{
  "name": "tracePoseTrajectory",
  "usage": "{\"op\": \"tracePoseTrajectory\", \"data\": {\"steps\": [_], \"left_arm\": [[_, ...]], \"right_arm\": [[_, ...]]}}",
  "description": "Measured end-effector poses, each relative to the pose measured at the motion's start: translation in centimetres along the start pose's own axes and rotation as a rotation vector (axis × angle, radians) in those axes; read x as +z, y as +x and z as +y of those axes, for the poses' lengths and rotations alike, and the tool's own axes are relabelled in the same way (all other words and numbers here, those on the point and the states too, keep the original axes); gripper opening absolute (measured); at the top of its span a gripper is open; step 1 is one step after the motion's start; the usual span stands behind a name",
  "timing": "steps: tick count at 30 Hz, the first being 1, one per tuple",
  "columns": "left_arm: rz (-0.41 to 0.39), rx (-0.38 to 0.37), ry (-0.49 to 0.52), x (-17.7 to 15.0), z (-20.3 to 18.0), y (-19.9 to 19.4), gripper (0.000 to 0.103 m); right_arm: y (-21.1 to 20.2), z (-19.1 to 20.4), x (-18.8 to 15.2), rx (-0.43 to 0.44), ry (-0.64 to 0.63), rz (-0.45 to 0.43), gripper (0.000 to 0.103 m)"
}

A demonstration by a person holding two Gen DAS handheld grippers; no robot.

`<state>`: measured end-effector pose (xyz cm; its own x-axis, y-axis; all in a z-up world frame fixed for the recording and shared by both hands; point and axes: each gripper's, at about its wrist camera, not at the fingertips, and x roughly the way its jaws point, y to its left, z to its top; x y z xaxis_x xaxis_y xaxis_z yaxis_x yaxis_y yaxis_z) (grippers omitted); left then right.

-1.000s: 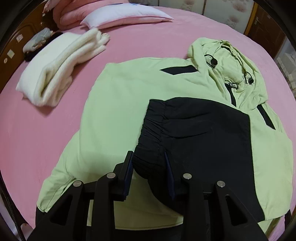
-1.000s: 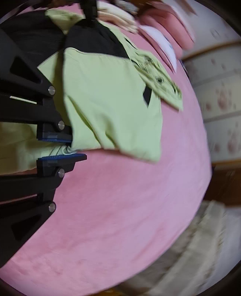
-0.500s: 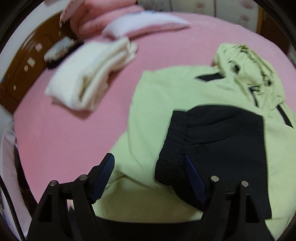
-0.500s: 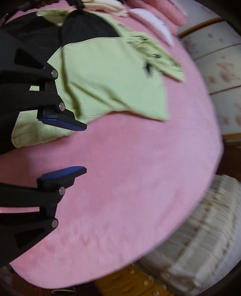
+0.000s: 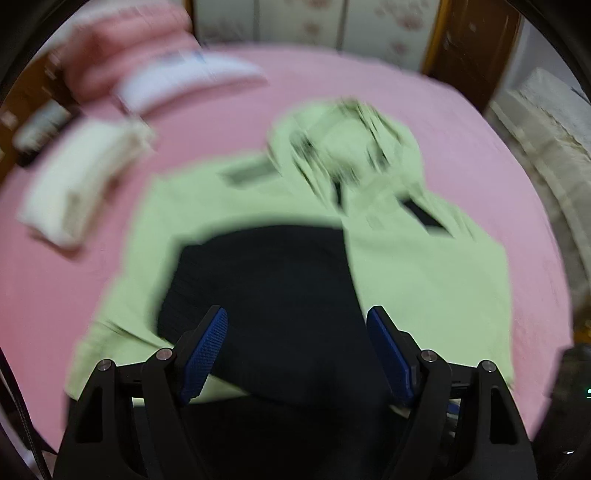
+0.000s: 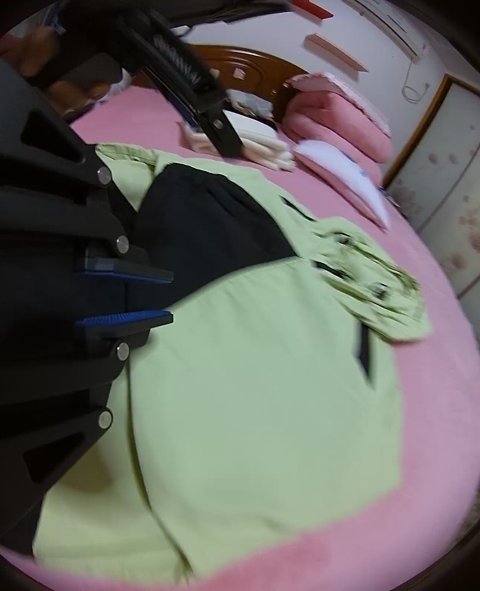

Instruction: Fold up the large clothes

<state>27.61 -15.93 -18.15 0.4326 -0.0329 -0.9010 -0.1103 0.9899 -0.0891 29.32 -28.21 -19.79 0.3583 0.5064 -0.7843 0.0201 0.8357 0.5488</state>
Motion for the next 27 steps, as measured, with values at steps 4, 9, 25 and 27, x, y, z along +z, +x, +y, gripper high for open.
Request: {"op": "tracePoseTrajectory", "data": {"steps": [4,9,25,27], "left_arm": [[0.185,0.144,0.099,-2.0,0.1,4.9,0.049],[0.163,0.176,0.139,-2.7,2.9,6.6,0.056],[0.103,0.038,-0.004,0.8,0.8,4.4,0.050],[0.130,0.015,0.010,0.5,-0.8,5.1,0.050]], "right_arm": [[2.5,-1.1,-0.5,-0.054,-0.002,0.060,0.002],[-0.6,-6.8,1.2,-0.228,0.028,-0.026,0.000],[-5.6,-7.6,5.1,-0.142,0.003,-0.133,0.000],[-1.5,-4.3,4.9,-0.029,-0.121,0.013,0.000]]}}
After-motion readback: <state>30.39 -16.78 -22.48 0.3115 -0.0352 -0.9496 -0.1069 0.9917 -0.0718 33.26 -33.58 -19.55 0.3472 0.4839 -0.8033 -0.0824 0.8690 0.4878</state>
